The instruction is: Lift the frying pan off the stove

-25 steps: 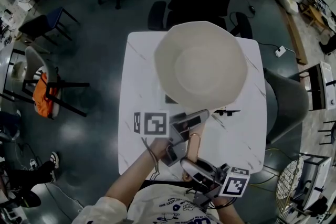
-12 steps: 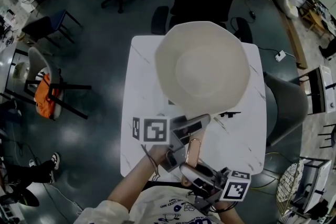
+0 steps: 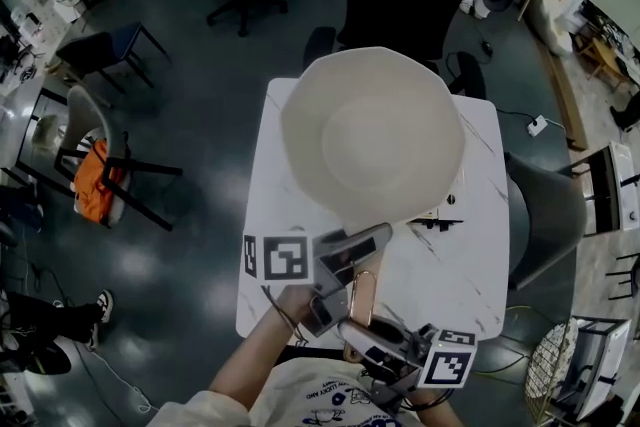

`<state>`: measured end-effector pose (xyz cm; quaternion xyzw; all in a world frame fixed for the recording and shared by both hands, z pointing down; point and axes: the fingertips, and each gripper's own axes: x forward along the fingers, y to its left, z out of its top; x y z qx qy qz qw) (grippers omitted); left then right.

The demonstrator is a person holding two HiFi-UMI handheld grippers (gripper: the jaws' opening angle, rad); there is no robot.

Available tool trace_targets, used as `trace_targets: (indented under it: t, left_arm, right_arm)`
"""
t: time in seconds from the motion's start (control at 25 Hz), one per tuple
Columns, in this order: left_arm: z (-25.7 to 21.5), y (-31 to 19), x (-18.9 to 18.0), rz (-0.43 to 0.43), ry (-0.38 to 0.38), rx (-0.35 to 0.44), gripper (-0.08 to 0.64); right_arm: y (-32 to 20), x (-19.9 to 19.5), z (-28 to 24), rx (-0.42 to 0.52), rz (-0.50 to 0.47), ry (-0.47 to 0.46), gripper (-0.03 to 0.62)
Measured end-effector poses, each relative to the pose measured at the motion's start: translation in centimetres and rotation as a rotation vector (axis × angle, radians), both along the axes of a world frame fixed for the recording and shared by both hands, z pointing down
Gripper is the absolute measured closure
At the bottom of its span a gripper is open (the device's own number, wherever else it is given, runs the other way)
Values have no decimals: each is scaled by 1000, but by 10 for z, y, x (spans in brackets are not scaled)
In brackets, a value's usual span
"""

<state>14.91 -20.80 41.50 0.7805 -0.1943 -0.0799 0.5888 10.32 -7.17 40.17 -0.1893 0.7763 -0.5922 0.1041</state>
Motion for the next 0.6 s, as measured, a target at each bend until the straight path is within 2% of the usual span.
trace_targets:
  t: [0.6]
  left_arm:
    - [-15, 17, -45, -77, -8, 18, 380]
  right_arm:
    - [21, -34, -14, 13, -92, -4, 462]
